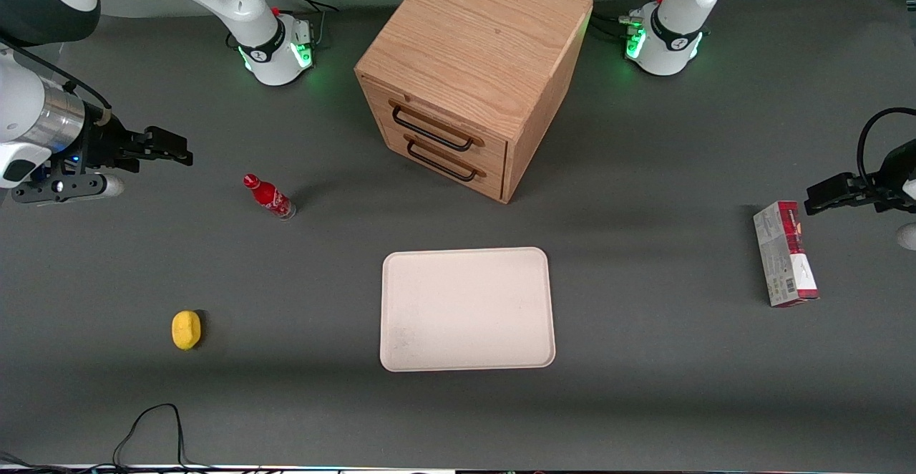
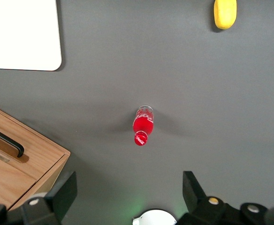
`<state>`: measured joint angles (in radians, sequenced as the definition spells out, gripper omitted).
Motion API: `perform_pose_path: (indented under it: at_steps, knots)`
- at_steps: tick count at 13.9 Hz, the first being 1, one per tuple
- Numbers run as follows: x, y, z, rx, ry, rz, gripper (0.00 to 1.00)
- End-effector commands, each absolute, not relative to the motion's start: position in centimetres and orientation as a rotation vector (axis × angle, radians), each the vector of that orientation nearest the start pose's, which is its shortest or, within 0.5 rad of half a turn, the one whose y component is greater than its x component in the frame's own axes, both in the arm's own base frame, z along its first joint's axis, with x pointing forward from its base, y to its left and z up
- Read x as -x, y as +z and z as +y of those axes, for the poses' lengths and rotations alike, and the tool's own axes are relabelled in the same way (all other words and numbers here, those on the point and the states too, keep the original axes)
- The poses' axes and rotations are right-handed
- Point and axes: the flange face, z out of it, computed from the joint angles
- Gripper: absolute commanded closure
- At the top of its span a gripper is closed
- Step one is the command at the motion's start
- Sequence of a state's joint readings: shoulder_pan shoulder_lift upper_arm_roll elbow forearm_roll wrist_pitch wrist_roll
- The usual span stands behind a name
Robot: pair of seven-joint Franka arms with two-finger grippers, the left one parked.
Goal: Place coke bottle on tray
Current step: 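Move the open right gripper toward the red Coca-Cola bottle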
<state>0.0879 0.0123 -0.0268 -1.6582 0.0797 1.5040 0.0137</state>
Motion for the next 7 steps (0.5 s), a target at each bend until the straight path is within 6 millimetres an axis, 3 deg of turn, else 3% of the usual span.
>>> perform_pose_path:
  at_steps: [1,7]
  knots:
    - [-54.65,57.86,5.27,3.046,0.265,-0.059,0.00]
    - [-55.03,57.31,5.48,3.046,0.287,-0.047,0.00]
